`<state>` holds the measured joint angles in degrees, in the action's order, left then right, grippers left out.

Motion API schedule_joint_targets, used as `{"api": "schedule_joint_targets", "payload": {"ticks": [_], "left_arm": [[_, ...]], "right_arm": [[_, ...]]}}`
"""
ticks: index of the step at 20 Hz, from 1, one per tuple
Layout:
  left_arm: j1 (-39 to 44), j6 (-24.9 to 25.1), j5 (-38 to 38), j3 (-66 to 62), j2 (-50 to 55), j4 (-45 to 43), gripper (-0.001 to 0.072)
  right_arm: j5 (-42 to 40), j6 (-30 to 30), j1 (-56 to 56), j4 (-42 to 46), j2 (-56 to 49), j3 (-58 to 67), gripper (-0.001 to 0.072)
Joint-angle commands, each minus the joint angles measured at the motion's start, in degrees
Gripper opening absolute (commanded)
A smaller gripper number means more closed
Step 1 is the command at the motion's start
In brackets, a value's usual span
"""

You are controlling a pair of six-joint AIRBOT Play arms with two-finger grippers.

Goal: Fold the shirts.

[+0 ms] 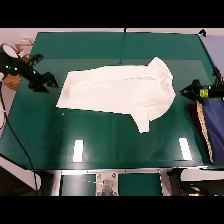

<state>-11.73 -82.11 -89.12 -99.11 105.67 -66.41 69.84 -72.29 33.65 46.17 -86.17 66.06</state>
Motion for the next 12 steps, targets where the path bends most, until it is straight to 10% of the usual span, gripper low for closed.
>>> {"api": "schedule_joint_targets", "payload": {"ticks": [1, 9, 12], "left_arm": [[-0.4, 0.1, 3.6, 10.2, 0.0, -0.2, 0.0703], [-0.4, 5.8, 11.6, 18.7, 0.1, 8.1, 0.0654], [-0.4, 7.6, 13.9, 18.7, 0.1, 10.4, 0.0103]], "right_arm": [[-6.1, 1.0, 3.0, 0.8, 6.4, -14.7, 0.0194], [-6.4, 2.4, 3.0, -1.4, 6.7, -22.4, 0.0290], [-6.4, 2.4, 2.8, -2.1, 6.6, -24.8, 0.0366]]}}
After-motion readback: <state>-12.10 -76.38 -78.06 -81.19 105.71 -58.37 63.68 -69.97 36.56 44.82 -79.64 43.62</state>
